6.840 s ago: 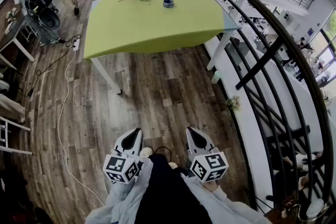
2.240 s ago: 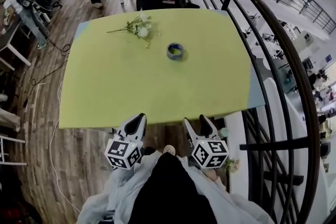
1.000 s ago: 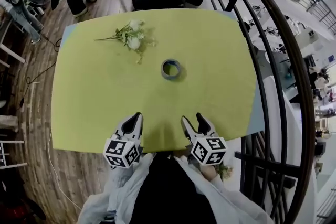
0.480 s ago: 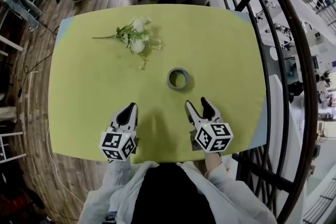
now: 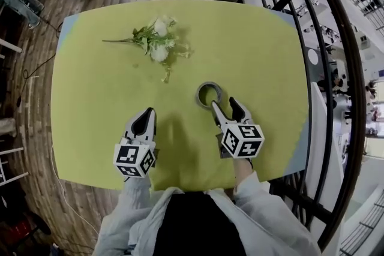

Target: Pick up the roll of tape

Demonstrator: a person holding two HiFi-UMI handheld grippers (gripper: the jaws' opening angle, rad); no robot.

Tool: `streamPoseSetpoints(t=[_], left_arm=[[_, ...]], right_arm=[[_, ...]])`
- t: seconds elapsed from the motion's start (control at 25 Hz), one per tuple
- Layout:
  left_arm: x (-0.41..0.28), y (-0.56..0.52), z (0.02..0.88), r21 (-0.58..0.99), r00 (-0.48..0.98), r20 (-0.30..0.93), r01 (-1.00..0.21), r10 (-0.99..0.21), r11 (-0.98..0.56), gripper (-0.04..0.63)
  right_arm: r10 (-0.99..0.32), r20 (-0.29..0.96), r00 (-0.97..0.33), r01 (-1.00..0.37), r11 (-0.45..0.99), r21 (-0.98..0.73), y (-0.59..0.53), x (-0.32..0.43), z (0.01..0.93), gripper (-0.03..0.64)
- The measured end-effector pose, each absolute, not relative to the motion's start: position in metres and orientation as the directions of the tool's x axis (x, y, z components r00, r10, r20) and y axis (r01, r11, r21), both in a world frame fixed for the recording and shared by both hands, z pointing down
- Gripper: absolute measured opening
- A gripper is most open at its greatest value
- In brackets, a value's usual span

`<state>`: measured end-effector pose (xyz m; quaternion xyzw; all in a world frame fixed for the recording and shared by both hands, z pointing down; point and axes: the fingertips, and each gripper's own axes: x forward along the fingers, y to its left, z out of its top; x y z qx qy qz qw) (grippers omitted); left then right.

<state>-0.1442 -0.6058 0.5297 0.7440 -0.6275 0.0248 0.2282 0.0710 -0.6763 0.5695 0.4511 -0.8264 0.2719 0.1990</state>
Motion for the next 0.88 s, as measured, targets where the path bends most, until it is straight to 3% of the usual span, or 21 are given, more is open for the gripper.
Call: streamPoseSetpoints(t=[0.64, 0.88], left_arm=[[-0.159, -0.639, 0.567, 0.353, 0.202, 0.344, -0.933, -0.917, -0.073, 0.025], [-0.163, -0.636, 0.572, 0.362, 0.195, 0.355, -0.93, -0.914, -0.058, 0.025]], right_arm=[[-0.54, 0.7, -0.468, -0.854, 0.481, -0.199, -0.721, 0.037, 0.634, 0.288], [-0.554, 0.715, -0.426, -0.873, 0.459, -0.164, -0.724, 0.04, 0.64, 0.255]])
